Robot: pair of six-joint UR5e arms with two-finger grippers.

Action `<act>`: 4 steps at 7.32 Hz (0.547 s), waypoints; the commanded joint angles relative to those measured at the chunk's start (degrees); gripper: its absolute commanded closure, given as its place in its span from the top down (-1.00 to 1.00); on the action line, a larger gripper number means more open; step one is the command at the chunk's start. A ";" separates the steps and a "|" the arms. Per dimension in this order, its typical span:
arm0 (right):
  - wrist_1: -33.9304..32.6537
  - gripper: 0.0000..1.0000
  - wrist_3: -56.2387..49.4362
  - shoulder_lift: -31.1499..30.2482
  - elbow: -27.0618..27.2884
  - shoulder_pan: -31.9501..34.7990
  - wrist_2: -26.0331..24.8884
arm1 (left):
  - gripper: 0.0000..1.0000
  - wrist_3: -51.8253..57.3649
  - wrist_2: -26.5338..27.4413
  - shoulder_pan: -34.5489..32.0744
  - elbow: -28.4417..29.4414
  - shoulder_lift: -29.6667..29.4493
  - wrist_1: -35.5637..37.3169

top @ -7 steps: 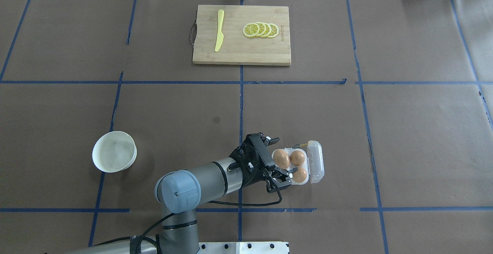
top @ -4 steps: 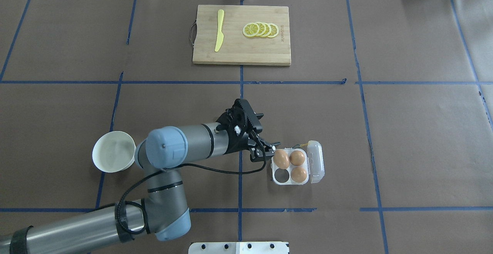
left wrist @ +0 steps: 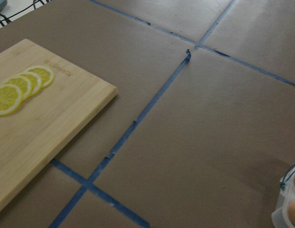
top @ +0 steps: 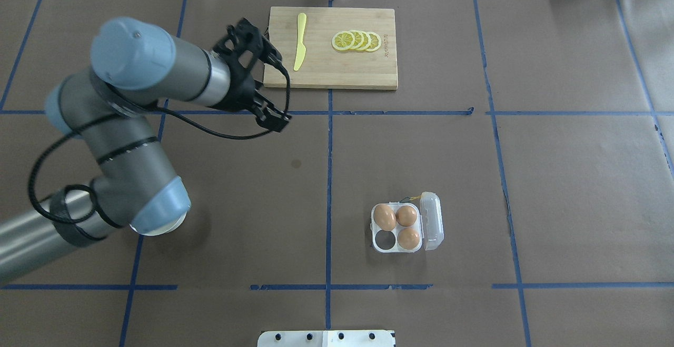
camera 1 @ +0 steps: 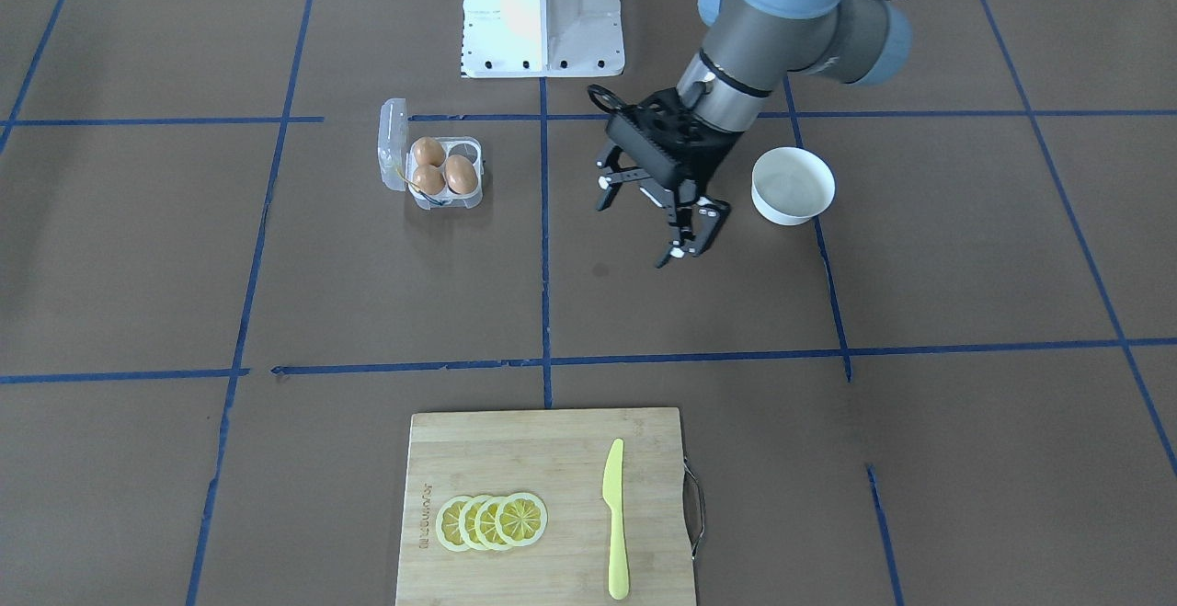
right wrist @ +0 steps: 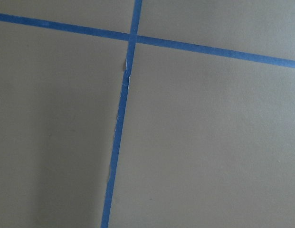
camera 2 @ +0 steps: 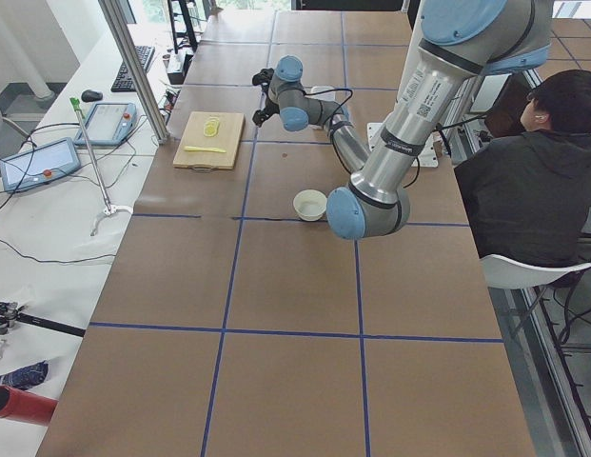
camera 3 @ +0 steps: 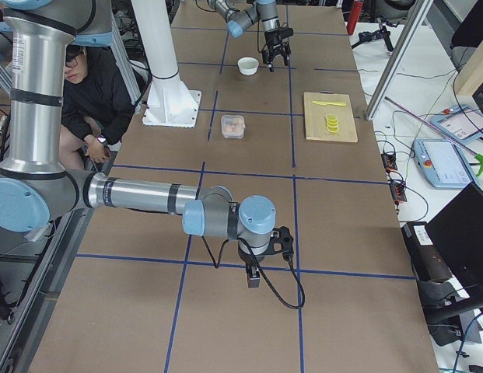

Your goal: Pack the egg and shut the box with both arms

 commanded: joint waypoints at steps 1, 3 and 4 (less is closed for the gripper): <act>0.16 1.00 -0.02 1.42 0.18 0.00 -0.15 | 1.00 1.87 -2.54 -14.29 -5.00 5.56 10.06; 0.33 1.00 3.46 5.28 -0.08 -0.18 -0.06 | 1.00 8.03 -7.18 -19.24 -2.39 15.82 10.15; 0.42 1.00 5.41 5.82 0.27 0.00 0.28 | 1.00 8.47 -8.51 -25.79 2.50 18.22 12.58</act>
